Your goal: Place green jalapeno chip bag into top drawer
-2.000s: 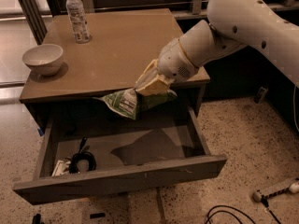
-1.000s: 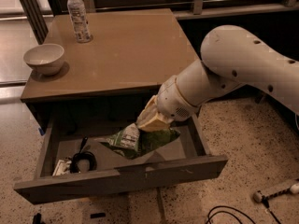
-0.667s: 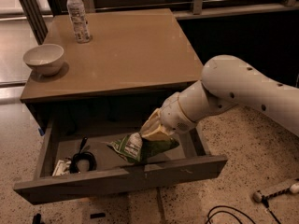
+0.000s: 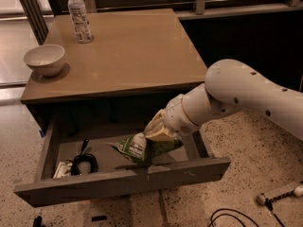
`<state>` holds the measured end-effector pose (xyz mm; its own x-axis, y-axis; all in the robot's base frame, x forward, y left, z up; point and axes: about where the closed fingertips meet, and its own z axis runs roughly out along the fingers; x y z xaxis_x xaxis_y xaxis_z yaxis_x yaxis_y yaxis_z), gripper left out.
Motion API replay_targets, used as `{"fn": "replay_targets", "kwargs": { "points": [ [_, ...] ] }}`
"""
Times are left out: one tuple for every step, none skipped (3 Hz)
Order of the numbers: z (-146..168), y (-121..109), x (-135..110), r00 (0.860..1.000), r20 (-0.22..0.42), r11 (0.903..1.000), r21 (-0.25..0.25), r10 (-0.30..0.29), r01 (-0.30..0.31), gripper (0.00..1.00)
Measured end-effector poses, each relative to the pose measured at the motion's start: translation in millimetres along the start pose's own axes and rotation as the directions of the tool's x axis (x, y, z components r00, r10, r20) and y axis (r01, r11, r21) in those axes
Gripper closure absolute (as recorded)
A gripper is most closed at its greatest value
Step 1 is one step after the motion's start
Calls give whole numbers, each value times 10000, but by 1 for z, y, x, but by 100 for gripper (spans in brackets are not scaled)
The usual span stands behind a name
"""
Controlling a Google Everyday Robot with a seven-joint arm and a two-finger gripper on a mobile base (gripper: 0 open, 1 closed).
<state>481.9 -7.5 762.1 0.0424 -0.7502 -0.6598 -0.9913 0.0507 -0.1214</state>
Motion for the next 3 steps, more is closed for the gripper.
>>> {"fn": "replay_targets", "kwargs": {
  "points": [
    [5, -16, 3, 9988, -177, 9967, 654, -465, 476, 100],
    [15, -39, 6, 9960, -96, 9889, 1187, -889, 894, 100],
    [33, -64, 10, 9927, 137, 9830, 1418, -1200, 1169, 100]
  ]
}}
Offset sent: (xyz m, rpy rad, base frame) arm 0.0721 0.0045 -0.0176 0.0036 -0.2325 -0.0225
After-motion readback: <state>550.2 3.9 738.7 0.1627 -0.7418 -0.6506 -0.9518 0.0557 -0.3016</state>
